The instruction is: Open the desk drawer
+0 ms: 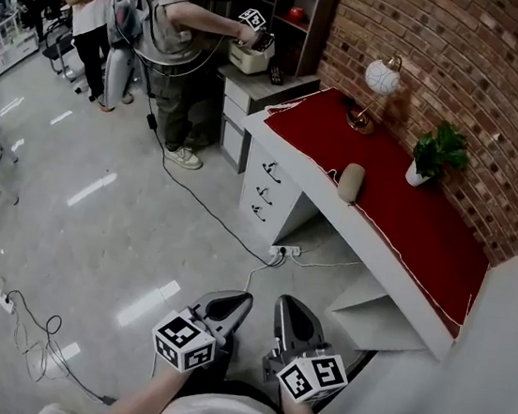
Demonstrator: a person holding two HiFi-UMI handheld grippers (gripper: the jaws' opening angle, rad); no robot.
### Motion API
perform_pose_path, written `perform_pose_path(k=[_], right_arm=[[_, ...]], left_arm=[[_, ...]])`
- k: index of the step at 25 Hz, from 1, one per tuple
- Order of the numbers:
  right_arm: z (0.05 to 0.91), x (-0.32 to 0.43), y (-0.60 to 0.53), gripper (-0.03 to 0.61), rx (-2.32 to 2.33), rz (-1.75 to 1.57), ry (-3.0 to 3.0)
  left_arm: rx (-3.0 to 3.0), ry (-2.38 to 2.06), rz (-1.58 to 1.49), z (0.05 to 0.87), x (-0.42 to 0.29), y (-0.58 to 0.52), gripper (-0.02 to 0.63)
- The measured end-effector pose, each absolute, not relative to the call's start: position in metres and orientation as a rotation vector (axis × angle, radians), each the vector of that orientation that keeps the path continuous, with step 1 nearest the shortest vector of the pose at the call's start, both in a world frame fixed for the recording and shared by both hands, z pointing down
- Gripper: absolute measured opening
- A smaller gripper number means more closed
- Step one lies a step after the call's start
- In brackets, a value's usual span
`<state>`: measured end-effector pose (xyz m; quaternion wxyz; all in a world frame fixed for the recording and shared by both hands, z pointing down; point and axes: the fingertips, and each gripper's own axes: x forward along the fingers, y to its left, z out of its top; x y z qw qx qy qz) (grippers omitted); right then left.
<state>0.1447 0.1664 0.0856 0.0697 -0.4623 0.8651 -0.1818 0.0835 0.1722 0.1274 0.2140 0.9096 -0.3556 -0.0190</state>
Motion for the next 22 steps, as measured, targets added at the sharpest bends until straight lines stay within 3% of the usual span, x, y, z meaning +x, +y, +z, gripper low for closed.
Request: perform_pose_path(k=[22], right_arm=[[0.093, 0.133, 0.033, 0.018, -1.461, -0.57, 2.589]], left_arm=[[2.514, -0.959, -0.061, 0.129, 0.064, 0.03, 0.011]])
